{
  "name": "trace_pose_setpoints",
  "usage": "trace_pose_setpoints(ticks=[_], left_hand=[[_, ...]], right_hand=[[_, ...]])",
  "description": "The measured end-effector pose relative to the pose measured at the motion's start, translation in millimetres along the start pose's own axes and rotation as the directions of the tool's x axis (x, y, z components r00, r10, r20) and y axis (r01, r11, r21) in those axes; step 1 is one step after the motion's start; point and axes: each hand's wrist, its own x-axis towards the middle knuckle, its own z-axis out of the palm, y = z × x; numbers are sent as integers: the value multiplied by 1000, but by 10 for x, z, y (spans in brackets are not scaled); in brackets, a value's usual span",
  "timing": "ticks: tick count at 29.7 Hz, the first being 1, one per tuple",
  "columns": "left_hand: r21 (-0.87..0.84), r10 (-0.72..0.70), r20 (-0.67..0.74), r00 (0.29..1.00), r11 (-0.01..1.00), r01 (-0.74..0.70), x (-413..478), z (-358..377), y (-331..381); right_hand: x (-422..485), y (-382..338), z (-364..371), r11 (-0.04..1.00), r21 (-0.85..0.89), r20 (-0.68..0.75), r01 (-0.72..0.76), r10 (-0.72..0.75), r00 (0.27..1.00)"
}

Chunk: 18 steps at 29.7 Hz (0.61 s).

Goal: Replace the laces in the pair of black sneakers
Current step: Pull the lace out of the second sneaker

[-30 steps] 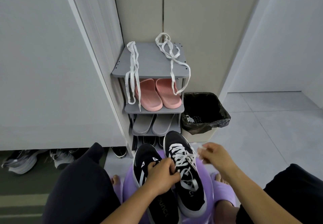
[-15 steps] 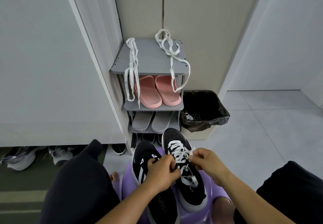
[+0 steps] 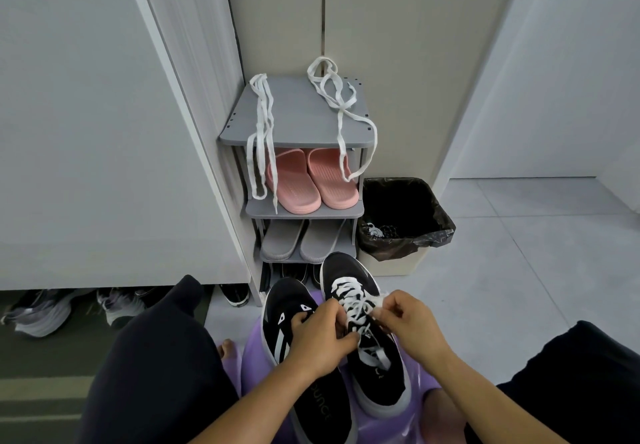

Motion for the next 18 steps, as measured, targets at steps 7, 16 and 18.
trace_pose_setpoints(ticks=[7,16,18], left_hand=[[85,234,-84,968,970,-227,105,-13,49],[366,331,17,943,876,-314,295,29,243],[358,369,11,929,867,-348,313,43,253]], right_hand=[[-3,5,-35,918,337,109,-207,180,978],[-11,-7,-84,926,281,115,-252,228,967],[-7,34,-50,947,190,62,-258,251,966]])
